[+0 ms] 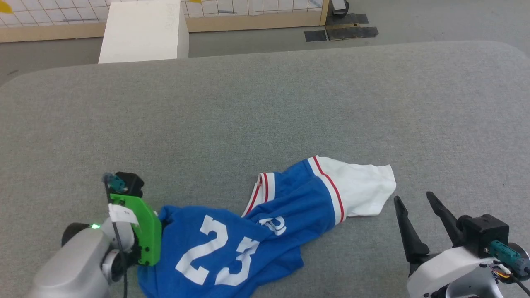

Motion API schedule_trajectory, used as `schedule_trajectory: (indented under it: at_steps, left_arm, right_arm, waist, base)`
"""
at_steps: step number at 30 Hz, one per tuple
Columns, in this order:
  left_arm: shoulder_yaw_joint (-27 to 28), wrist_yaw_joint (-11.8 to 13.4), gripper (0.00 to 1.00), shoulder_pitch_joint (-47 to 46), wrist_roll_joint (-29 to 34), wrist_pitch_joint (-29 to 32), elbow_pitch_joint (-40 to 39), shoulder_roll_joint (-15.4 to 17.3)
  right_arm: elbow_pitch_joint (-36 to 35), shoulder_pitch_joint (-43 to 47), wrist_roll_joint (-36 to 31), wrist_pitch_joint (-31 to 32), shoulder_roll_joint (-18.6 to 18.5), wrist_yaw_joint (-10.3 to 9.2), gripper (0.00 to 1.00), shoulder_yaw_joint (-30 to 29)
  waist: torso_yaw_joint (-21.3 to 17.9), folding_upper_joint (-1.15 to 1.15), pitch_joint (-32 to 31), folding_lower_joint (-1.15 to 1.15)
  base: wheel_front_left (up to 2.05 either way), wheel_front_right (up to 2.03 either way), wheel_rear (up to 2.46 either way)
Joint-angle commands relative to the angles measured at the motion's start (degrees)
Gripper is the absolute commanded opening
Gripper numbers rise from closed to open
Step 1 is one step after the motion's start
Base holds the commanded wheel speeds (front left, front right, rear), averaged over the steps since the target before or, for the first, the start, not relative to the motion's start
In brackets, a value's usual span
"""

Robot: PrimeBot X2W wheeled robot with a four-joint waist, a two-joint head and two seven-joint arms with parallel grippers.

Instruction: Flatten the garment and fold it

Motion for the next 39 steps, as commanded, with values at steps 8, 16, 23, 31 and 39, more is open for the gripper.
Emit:
schedule_trajectory:
  at_steps: [8,16,23,31,39]
  left_arm:
    - [-0.97,3.93,0.0,-1.37,6.74,-11.51,-0.69,-2.39]
    - [-3.78,8.37,0.0,-3.55,14.36,-16.68,-13.98,-3.11]
    - [-14.17,7.37,0.0,2.3,16.87,-10.52,-24.75,-7.52]
    - [-20.78,7.2,1.0,9.31,15.31,-5.33,-29.41,-8.92]
    - [-18.5,9.35,1.0,7.86,18.02,-9.62,-36.06,-7.61]
  right_arm:
    - [0.1,0.1,-0.11,-0.6,0.1,-0.08,1.0,-0.79]
    - [-0.79,1.79,0.08,0.13,0.11,-0.08,1.0,-1.18]
    - [-1.33,2.73,0.64,0.6,0.11,-0.08,1.0,-1.26]
    - [-1.52,3.12,1.16,0.7,0.11,-0.08,1.0,-1.62]
    - [-1.41,3.28,1.47,0.58,0.11,-0.08,1.0,-1.87]
  waist:
    - [1.81,0.69,-3.56,0.0]
    - [2.99,0.69,-6.72,0.0]
    - [2.45,0.69,-7.21,0.0]
    - [2.33,0.69,-7.16,0.0]
    - [3.43,0.69,-7.57,0.0]
  base:
    - [0.0,0.0,0.0]
    - [0.0,0.0,0.0]
    - [0.0,0.0,0.0]
    - [0.0,0.0,0.0]
    - [0.0,0.0,0.0]
